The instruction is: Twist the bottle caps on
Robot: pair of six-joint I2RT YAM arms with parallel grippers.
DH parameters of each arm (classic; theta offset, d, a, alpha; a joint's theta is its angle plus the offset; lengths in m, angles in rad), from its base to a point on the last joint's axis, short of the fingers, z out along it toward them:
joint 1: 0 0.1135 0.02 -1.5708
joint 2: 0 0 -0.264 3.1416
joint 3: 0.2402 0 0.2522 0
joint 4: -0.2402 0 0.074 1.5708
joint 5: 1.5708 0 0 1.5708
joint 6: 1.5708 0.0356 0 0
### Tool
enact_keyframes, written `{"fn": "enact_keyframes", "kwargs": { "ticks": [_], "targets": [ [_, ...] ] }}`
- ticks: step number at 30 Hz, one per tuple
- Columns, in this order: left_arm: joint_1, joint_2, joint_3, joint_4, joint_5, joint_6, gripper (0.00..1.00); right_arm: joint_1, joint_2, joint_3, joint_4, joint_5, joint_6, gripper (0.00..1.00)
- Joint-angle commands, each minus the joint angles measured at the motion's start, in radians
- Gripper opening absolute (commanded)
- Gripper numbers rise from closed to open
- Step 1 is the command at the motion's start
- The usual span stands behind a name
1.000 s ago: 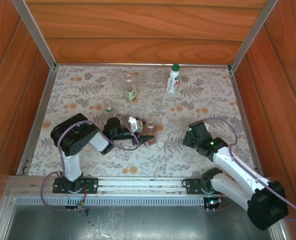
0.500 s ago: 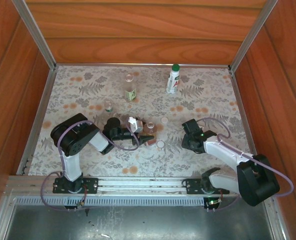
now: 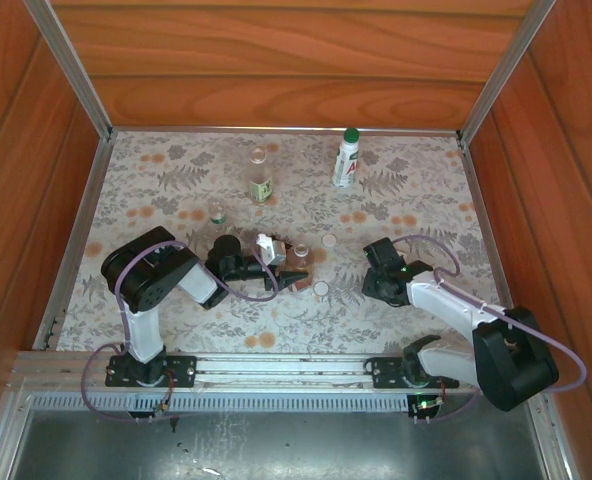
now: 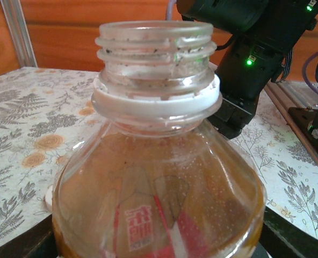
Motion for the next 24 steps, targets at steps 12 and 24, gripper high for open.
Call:
{"fn": "enact_keyframes", "kwargs": {
  "ticks": [12, 24],
  "targets": [
    [0.008, -0.009, -0.017, -0.009, 0.011, 0.011, 0.65, -0.005, -0.013, 0.084, -0.069, -0.062, -0.075, 0.35],
    [0.009, 0.001, -0.009, -0.009, 0.038, 0.003, 0.65, 0.083, -0.002, 0.376, -0.267, -0.152, -0.207, 0.36]
  ]
}}
